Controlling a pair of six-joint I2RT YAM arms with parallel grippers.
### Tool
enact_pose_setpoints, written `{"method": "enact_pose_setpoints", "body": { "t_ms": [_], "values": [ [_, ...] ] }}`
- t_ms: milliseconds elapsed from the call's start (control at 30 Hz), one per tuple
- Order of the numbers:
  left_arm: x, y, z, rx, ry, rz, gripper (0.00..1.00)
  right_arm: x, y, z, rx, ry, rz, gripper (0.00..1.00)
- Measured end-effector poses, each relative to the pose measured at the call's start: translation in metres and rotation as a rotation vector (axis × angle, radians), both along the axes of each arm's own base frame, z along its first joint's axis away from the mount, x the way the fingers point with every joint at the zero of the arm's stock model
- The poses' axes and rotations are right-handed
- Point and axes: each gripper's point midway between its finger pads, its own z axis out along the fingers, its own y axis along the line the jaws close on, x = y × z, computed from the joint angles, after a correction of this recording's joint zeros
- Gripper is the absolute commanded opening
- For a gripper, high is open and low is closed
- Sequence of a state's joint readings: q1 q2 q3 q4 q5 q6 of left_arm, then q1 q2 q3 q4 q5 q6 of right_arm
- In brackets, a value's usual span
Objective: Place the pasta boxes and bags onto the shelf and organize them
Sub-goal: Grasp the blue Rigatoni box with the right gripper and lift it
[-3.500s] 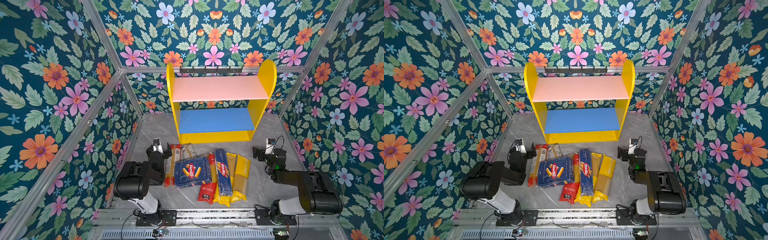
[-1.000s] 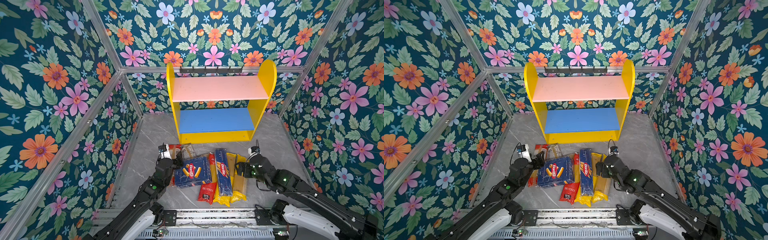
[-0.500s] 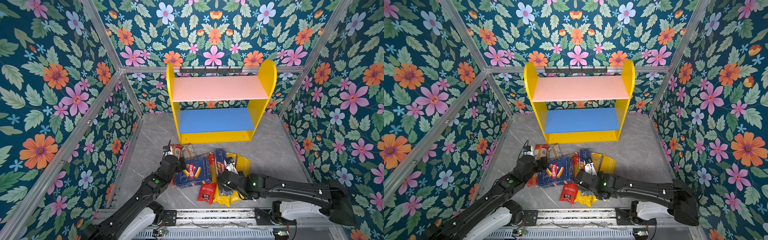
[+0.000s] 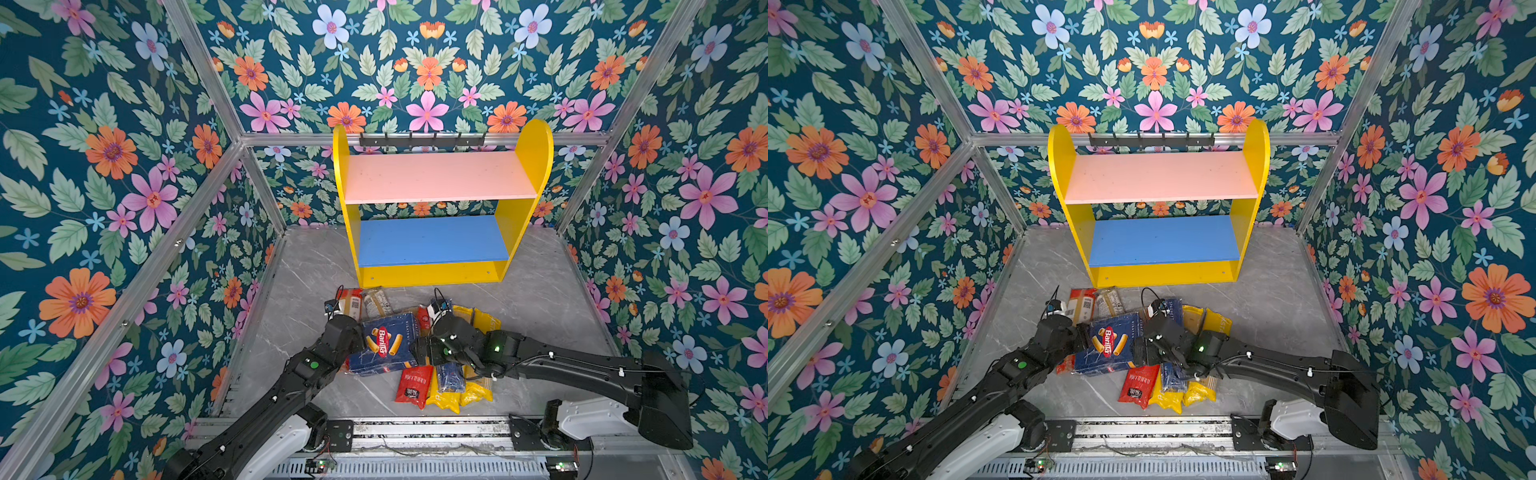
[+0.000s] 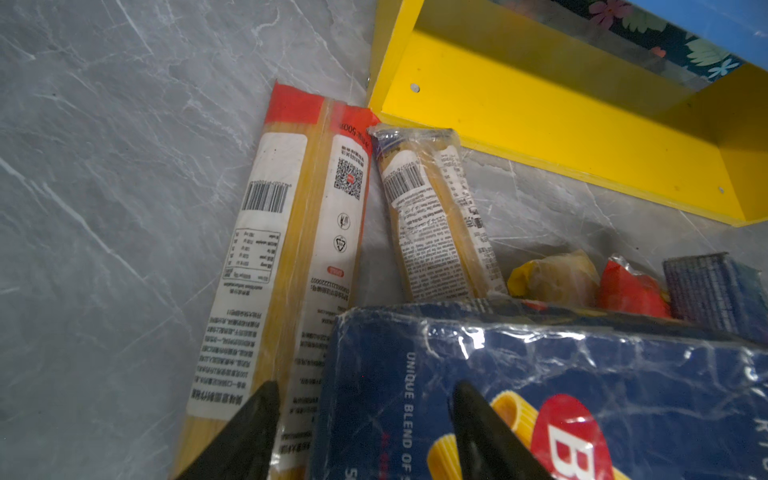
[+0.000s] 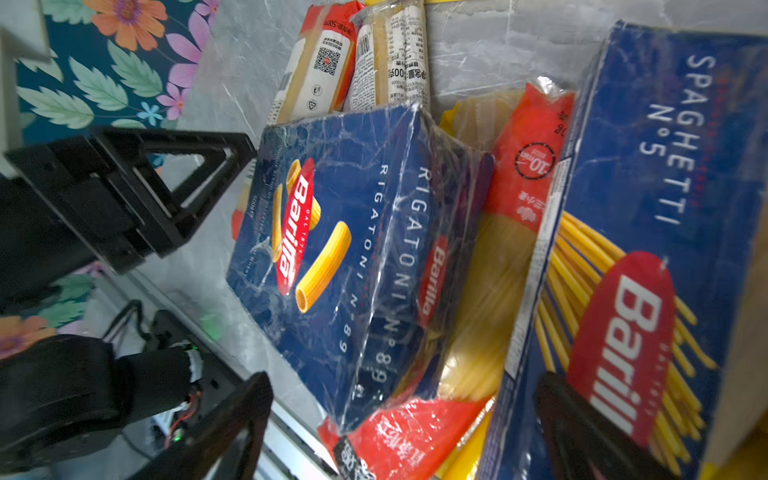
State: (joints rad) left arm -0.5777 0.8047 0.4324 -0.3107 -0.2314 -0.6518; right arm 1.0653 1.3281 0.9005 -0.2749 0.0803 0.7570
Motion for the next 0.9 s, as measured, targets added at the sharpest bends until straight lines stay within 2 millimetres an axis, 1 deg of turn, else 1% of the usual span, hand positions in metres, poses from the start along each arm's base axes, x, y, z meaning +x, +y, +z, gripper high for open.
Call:
{"method": "enact_pose_setpoints", "body": {
  "t_ms": [100, 200, 300, 400, 500, 600, 700, 767, 900],
  "values": [
    [-0.002, 0.001, -0.006, 0.011, 0.024, 0.002, 0.49, 0.006, 0.008, 0.003, 0.043, 0.041, 0.018, 0.99],
    [-0.005, 0.001, -0.017, 0.026, 0.067, 0.001, 0.47, 0.007, 0.025, 0.007, 0.066, 0.074, 0.062, 0.99],
    [-0.008, 0.002, -0.025, 0.033, 0.100, 0.004, 0.46, 0.010, 0.038, -0.001, 0.061, 0.112, 0.084, 0.99],
    [-0.007, 0.002, -0.028, 0.031, 0.103, 0.010, 0.47, 0.012, 0.039, -0.016, 0.031, 0.149, 0.081, 0.99],
    [-0.007, 0.002, -0.029, 0.016, 0.102, 0.024, 0.46, 0.010, 0.037, -0.022, 0.014, 0.171, 0.074, 0.99],
    [-0.007, 0.001, -0.031, 0.013, 0.102, 0.024, 0.39, 0.011, 0.034, -0.024, 0.025, 0.195, 0.076, 0.99],
    [-0.005, 0.000, -0.034, 0.012, 0.102, 0.025, 0.34, 0.018, 0.028, -0.032, 0.035, 0.226, 0.053, 0.99],
    [-0.003, 0.000, -0.036, 0.017, 0.101, 0.033, 0.32, 0.020, 0.031, -0.037, 0.054, 0.255, 0.055, 0.99],
    [0.002, -0.001, -0.039, 0.017, 0.089, 0.039, 0.30, 0.016, 0.043, -0.044, 0.086, 0.299, 0.101, 0.99]
  ]
}}
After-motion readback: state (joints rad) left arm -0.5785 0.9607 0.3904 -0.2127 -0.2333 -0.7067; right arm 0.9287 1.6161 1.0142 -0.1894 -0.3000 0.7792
